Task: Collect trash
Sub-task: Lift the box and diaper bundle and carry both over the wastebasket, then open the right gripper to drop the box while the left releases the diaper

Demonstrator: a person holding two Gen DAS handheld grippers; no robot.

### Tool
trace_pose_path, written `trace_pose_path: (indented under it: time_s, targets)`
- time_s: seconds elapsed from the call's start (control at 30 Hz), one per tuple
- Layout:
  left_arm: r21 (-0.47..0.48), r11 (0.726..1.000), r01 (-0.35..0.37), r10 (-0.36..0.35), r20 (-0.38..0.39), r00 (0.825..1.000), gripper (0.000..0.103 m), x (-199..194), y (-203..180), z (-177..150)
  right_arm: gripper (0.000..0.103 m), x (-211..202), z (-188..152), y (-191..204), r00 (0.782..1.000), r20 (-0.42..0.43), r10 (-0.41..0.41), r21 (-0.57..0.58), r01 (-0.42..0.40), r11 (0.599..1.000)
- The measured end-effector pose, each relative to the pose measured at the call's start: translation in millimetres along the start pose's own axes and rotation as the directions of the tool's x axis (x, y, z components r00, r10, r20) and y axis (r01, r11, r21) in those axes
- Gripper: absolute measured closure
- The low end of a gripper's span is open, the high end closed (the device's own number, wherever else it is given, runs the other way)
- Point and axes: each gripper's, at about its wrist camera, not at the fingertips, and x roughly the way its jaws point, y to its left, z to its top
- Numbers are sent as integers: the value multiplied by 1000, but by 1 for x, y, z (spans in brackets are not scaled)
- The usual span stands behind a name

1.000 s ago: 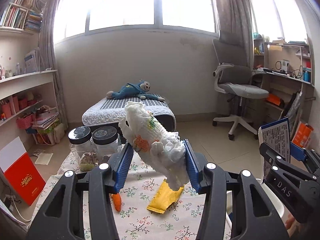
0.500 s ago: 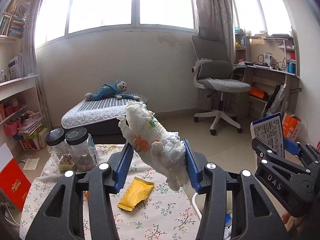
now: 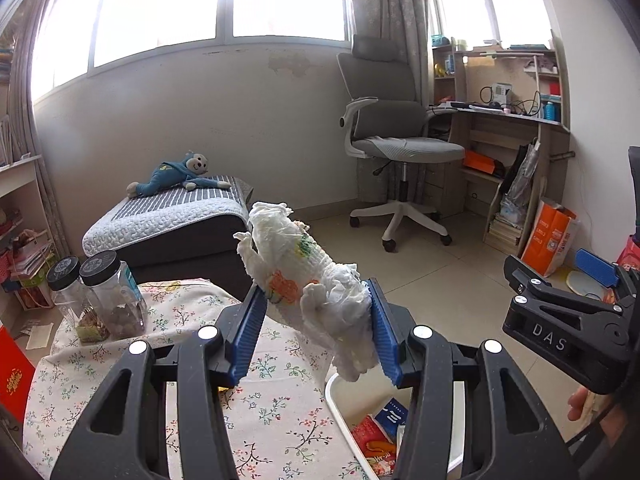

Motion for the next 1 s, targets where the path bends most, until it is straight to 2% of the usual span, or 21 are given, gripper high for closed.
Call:
trace_pose_path:
  time_s: [0.4,0.53,0.57,0.63,0.67,0.7,0.87,1.0]
  targets:
    - [-4,992,129,-129,-86,988,52,30,-41,-3,7,5,-9,-47,990,-42,-134,60,136,989]
    - [-30,981,193,-196,-140,971,51,45,-47,-3,7,6,-13,-55,986,-60,-153,66,157,985]
    - [-46,976,213,-218,-158,963,48,50,-47,-3,7,5,-14,-57,986,-61,-156,65,160,985]
    - [-82,970,229,-241,-189,952,33,58,-46,-6,7,4,-14,-57,985,-59,-160,65,164,984]
    - [-98,970,221,-237,-194,952,24,59,-44,-7,7,2,-13,-56,986,-56,-159,67,163,984]
    - [-106,973,207,-225,-193,955,22,58,-42,-9,7,1,-13,-55,986,-52,-157,71,160,985]
    - [-70,994,82,-91,-144,985,14,41,-29,-7,7,-2,-9,-41,992,-49,-117,79,121,990]
    - [-76,997,-13,5,-96,995,11,23,-10,2,7,-11,-7,-18,997,-23,-73,60,74,995]
